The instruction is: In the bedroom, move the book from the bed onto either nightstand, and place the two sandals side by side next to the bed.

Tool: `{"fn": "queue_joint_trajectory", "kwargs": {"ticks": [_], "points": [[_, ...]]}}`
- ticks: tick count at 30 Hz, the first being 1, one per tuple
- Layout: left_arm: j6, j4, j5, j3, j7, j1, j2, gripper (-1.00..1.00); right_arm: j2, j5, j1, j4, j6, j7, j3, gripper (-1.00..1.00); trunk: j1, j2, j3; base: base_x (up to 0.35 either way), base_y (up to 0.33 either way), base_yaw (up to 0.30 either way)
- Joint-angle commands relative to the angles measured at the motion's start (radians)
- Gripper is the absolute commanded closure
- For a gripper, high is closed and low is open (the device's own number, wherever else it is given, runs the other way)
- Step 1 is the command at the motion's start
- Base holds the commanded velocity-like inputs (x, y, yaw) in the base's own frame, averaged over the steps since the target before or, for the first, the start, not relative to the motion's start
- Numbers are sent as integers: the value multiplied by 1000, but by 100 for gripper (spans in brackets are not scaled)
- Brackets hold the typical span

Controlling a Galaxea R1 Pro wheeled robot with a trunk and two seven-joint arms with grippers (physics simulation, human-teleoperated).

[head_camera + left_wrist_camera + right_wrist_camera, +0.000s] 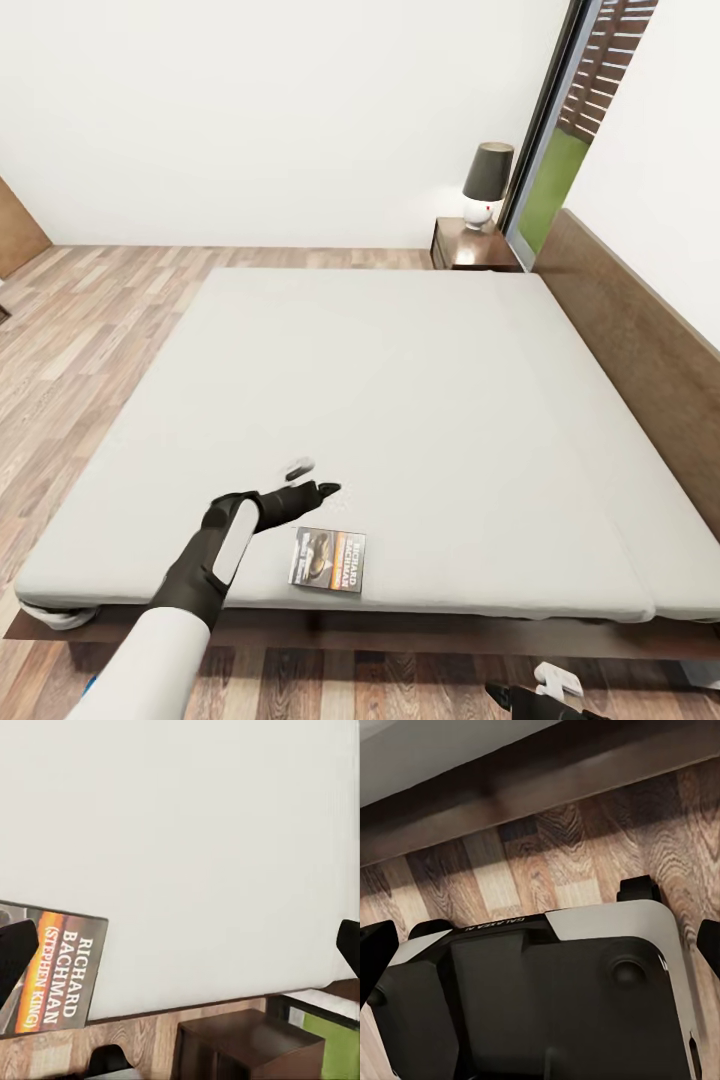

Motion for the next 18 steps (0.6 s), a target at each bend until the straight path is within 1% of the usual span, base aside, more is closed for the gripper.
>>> {"fn": "queue_joint_trajectory", "kwargs": {"ticks": [1,2,3,5,8,18], "points": [[6,0,-1,-15,-34,-1,0,-100,-1,-11,0,-1,6,2,7,-100,1,-2,-1,0,0,0],[5,1,-3,-38,-81,-1,2,-100,-1,-11,0,-1,6,2,7,-100,1,-2,-1,0,0,0],[4,1,-4,-47,-104,-1,2,-100,-1,-11,0,-1,6,2,7,-100,1,-2,-1,0,0,0],[3,2,-5,-55,-129,-1,4,-100,-1,-11,-1,-1,6,2,7,-100,1,-2,-1,0,0,0],[2,2,-6,-61,-142,-1,5,-100,-1,-11,0,-1,6,2,7,-100,1,-2,-1,0,0,0],[2,2,-8,-61,-141,-1,5,-100,-1,-11,0,-1,6,2,7,-100,1,-2,-1,0,0,0]]}}
